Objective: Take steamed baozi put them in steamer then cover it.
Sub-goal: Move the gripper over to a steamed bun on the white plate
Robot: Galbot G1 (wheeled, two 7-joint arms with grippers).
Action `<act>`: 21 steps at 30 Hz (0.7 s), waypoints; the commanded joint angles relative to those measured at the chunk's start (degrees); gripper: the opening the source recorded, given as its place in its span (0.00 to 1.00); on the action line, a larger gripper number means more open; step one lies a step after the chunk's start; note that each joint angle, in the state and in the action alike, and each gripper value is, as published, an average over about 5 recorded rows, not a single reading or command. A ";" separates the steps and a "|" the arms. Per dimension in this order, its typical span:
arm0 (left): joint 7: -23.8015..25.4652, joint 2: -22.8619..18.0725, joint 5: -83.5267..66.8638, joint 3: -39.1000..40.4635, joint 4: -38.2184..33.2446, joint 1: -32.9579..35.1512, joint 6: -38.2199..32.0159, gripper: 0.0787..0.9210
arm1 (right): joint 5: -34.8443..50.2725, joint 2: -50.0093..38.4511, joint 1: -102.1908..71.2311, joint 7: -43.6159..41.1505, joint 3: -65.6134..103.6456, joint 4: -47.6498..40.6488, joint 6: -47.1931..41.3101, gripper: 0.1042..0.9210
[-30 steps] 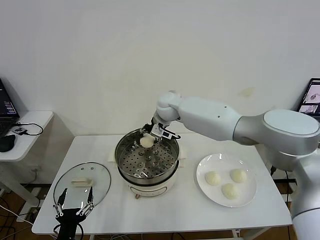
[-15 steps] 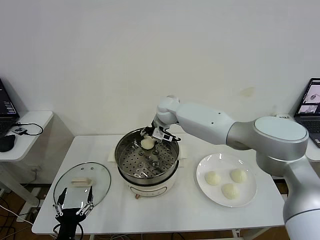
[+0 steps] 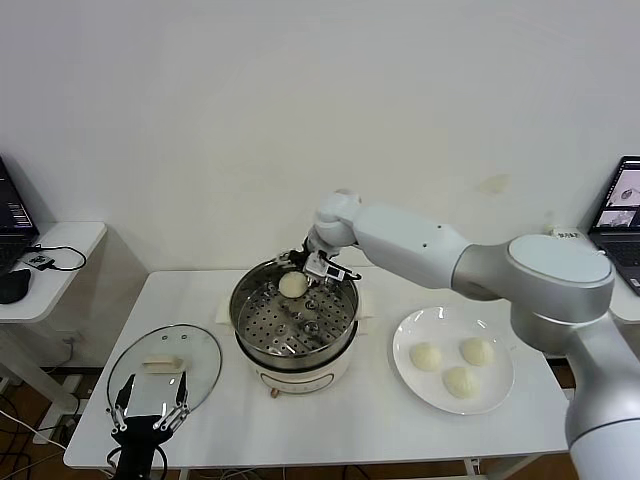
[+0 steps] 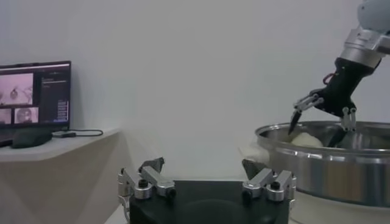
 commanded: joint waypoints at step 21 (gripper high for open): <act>-0.11 3.60 -1.84 -1.26 0.97 -3.20 3.63 0.88 | 24.33 -42.50 11.60 -10.87 -6.12 38.27 -43.24 0.88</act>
